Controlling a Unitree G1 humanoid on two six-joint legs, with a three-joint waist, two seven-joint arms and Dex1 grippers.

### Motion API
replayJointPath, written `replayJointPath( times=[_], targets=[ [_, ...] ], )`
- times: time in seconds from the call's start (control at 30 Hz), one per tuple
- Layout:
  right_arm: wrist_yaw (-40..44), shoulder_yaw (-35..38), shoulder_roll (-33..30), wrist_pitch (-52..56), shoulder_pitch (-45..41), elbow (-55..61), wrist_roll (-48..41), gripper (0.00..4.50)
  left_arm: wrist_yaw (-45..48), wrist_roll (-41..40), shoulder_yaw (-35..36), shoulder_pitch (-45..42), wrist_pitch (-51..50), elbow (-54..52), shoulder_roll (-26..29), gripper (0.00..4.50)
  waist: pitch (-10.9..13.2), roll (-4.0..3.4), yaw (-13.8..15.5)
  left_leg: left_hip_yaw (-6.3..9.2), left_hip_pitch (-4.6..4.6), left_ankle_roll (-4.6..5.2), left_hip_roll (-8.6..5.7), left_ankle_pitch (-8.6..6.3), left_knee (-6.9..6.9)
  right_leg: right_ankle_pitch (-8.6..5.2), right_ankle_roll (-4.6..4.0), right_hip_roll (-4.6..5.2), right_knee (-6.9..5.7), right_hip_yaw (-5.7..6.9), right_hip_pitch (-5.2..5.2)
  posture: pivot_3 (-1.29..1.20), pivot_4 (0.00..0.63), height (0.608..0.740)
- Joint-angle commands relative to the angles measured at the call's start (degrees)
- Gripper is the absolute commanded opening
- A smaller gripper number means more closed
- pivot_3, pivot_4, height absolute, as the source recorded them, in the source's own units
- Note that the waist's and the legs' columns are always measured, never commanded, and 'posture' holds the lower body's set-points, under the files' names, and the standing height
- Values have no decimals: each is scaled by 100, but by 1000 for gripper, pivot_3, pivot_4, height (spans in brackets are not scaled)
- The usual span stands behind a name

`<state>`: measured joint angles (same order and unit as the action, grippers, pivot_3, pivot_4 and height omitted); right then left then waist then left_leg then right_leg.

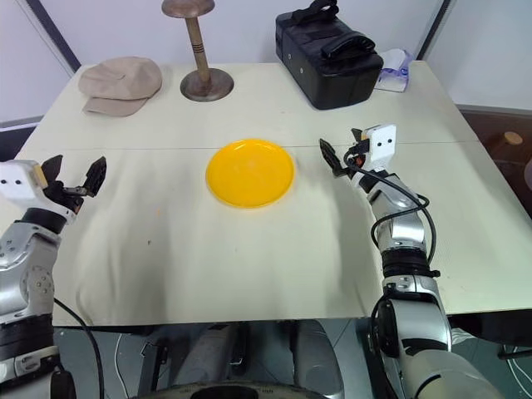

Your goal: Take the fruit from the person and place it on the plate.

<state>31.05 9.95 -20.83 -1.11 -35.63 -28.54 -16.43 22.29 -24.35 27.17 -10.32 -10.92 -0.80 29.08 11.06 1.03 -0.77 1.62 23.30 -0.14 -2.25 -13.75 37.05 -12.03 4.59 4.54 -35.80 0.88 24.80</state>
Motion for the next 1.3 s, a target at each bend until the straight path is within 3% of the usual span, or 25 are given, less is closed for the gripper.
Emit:
replayJointPath(
  times=[0.03, 1.3],
  targets=[
    [-53, 145, -74, -15, 13, 353, -61, 4500, 88, -28, -11, -121, 63, -24, 86, 4487, 0, 0, 1, 0, 0, 0, 0, 0, 0, 0, 0, 0, 0, 0, 0, 0, 150, 740],
    [-176, 179, -170, 61, 193, 548, -58, 4500, 264, -32, -80, -215, 112, 197, 142, 4487, 0, 0, 5, 0, 0, 0, 0, 0, 1, 1, 1, 0, 0, 0, 0, 0, 150, 740]
  ],
)
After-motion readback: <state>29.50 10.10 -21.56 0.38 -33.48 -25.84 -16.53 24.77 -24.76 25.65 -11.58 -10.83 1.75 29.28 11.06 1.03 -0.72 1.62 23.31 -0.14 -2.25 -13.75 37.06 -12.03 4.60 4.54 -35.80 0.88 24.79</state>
